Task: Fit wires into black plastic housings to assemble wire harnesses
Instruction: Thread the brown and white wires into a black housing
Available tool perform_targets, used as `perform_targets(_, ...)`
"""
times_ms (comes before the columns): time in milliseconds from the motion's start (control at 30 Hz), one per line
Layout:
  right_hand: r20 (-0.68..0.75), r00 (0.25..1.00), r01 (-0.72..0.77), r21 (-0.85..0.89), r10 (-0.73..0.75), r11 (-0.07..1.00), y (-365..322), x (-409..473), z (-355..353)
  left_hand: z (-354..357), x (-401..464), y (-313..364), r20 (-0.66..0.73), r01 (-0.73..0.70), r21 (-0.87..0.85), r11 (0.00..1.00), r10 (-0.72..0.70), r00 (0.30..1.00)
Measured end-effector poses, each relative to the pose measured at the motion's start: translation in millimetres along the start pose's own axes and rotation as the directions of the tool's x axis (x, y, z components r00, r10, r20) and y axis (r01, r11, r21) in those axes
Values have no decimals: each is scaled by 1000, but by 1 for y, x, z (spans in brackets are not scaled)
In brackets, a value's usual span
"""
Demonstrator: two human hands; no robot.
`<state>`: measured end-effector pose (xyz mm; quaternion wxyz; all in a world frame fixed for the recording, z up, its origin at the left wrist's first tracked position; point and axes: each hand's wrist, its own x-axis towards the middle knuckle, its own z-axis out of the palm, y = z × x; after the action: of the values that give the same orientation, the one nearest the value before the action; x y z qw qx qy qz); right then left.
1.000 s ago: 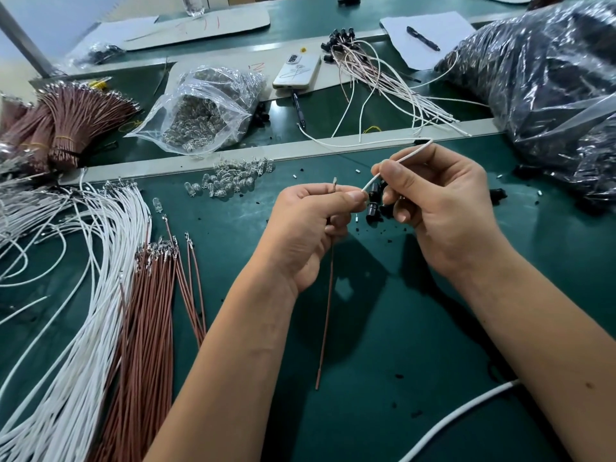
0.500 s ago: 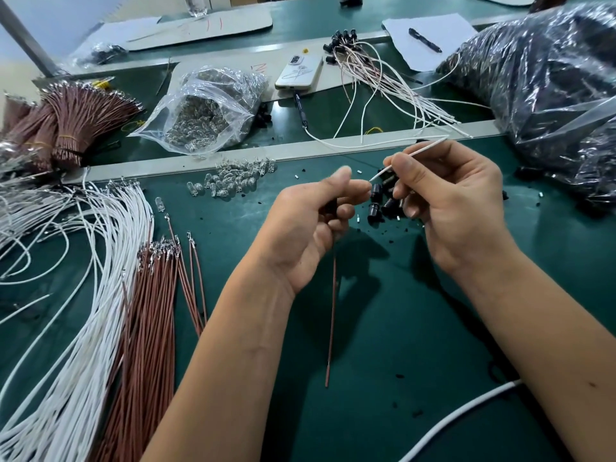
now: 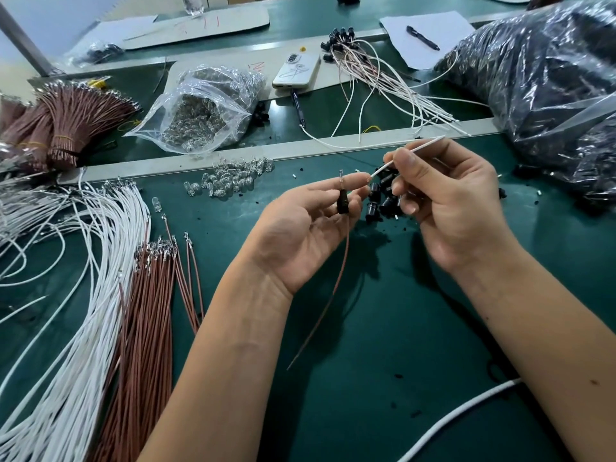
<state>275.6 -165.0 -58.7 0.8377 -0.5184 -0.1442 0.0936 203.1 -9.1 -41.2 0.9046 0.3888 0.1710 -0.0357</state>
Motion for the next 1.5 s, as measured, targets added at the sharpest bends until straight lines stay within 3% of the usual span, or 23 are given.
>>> perform_targets(133, -1, 1000, -9, 12, 9, 1000, -1, 0, 0, 0, 1, -4, -27, -65, 88, 994, 68, 997)
perform_targets(500, 3, 1000, -19, 8, 19, 1000, -1, 0, 0, -3, 3, -5, -90, -145, 88, 986, 153, 984)
perform_targets(667, 5, 1000, -21, -1, 21, 1000, 0, 0, 0, 0, 3, -14, -123, -267, 480, 836, 366, 923)
perform_targets(800, -5, 1000, -21, -42, 21, 999, 1, 0, 0, -1, 2, -14, -73, -307, 596, 742, 430, 900)
perform_targets(1500, -42, 997, -73, -28, 72, 997, 3, 0, 2, -4, 4, -15, 14, -409, 603, 685, 503, 864)
